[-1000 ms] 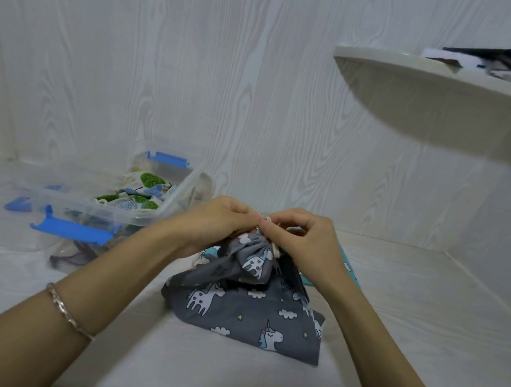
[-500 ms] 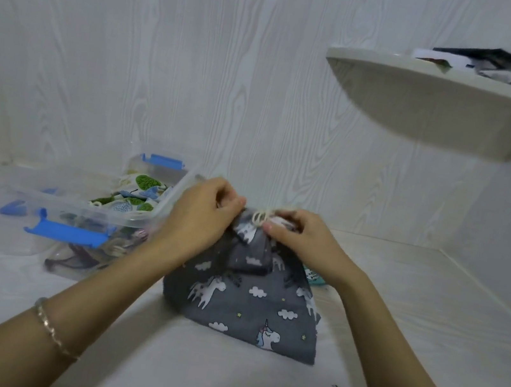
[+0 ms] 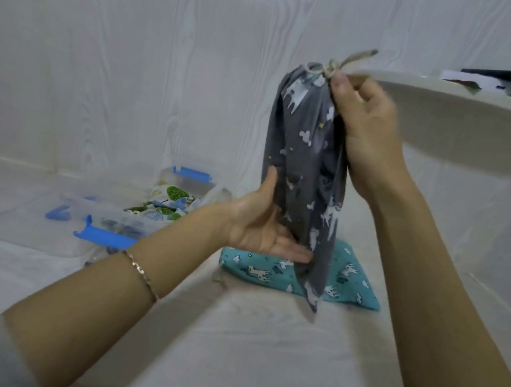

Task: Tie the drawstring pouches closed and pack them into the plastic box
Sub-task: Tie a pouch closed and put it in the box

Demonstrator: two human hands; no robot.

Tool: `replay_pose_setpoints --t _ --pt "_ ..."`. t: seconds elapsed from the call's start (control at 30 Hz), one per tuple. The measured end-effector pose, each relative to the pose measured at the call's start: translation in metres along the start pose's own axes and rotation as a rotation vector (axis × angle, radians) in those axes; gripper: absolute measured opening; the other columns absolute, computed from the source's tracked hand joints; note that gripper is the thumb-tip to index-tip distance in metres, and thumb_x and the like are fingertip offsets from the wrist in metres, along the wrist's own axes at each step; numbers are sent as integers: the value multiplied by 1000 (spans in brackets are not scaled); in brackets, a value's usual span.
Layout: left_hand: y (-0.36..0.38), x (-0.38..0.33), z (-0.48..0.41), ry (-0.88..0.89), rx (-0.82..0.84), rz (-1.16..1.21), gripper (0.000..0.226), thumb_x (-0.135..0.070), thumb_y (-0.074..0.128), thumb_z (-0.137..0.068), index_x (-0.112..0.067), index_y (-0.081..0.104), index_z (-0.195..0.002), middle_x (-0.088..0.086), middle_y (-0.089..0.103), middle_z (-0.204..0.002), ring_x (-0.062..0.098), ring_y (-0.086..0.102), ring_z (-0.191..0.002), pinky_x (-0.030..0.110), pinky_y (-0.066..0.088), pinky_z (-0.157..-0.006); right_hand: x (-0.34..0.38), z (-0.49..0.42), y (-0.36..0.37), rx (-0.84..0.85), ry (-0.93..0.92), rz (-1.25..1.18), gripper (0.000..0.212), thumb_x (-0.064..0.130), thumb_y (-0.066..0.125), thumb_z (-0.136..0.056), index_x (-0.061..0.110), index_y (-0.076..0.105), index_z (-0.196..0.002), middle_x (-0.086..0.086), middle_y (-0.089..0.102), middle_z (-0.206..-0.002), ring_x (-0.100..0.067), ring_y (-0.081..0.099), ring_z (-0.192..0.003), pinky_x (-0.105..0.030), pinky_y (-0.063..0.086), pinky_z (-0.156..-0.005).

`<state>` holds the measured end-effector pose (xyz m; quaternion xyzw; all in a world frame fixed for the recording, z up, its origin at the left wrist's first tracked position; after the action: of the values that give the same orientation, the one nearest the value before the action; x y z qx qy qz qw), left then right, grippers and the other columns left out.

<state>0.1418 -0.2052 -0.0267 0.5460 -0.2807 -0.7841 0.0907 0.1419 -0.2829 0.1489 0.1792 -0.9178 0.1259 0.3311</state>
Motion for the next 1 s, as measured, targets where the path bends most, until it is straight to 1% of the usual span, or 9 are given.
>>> replay_pose_setpoints --t 0.23,0.4,0.53,0.7,0.77,0.8,0.87,0.93,1.0 --pt "19 -89 12 332 22 182 101 -87 33 -76 -12 42 -143 26 40 -145 52 39 -129 68 40 -95 57 -4 50 161 -181 -13 7 19 54 -99 15 56 -94 1 73 -82 -16 70 -75 -34 57 -71" --pt "-48 -145 50 654 -229 247 109 -95 21 -65 -22 44 -142 17 46 -143 46 46 -124 60 51 -81 52 -11 82 243 -187 -58 4 14 56 -98 11 57 -97 2 69 -79 -7 66 -71 -23 52 -66" --pt "-93 -160 75 717 -277 253 108 -97 24 -61 -25 53 -136 14 54 -137 43 49 -124 61 43 -95 18 -14 108 308 -84 -62 7 10 56 -97 16 57 -94 10 71 -77 -1 66 -72 -17 50 -67" --pt "-210 -183 44 689 -441 268 84 -92 28 -69 -44 50 -135 -16 34 -152 42 22 -142 64 16 -109 -22 -6 151 460 98 -22 23 6 43 -102 4 54 -122 -23 60 -127 7 50 -92 -14 38 -87" --pt "-192 -160 51 635 -414 109 65 -72 27 -88 -29 58 -125 -4 45 -146 37 43 -130 55 38 -102 -43 -6 156 496 77 30 18 11 51 -99 4 59 -115 -13 68 -113 1 59 -90 -22 48 -86" --pt "-163 -140 55 536 -285 140 49 -53 27 -99 -21 59 -116 1 49 -139 31 55 -117 46 50 -91 -52 -5 155 511 72 56 16 13 55 -98 6 61 -110 -4 70 -104 -2 63 -87 -23 50 -81" --pt "-161 -126 67 384 -348 184 23 -10 35 -100 -20 55 -96 5 50 -127 21 60 -98 34 57 -76 -70 -4 156 546 111 72 12 15 57 -97 11 64 -106 10 70 -92 2 64 -80 -16 50 -72" --pt "-173 -130 89 394 -535 121 30 8 45 -85 -22 50 -86 12 51 -133 28 57 -112 39 50 -96 -80 2 164 582 153 74 11 16 57 -97 12 63 -105 12 68 -85 6 61 -70 -12 46 -68" --pt "-182 -138 119 409 -684 -140 19 -3 39 -96 -12 50 -83 15 58 -111 29 58 -99 41 43 -100 -89 14 174 661 186 91 14 17 57 -97 7 61 -106 5 67 -86 1 59 -71 -17 45 -70"
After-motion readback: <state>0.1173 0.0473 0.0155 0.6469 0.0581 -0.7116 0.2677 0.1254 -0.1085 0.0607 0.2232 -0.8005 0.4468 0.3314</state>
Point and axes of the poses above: each hand's wrist, its own z-axis away from the middle knuckle, its own y-axis out of the palm, x = y × z, the point moved 7 cm from there along -z, towards the middle knuckle
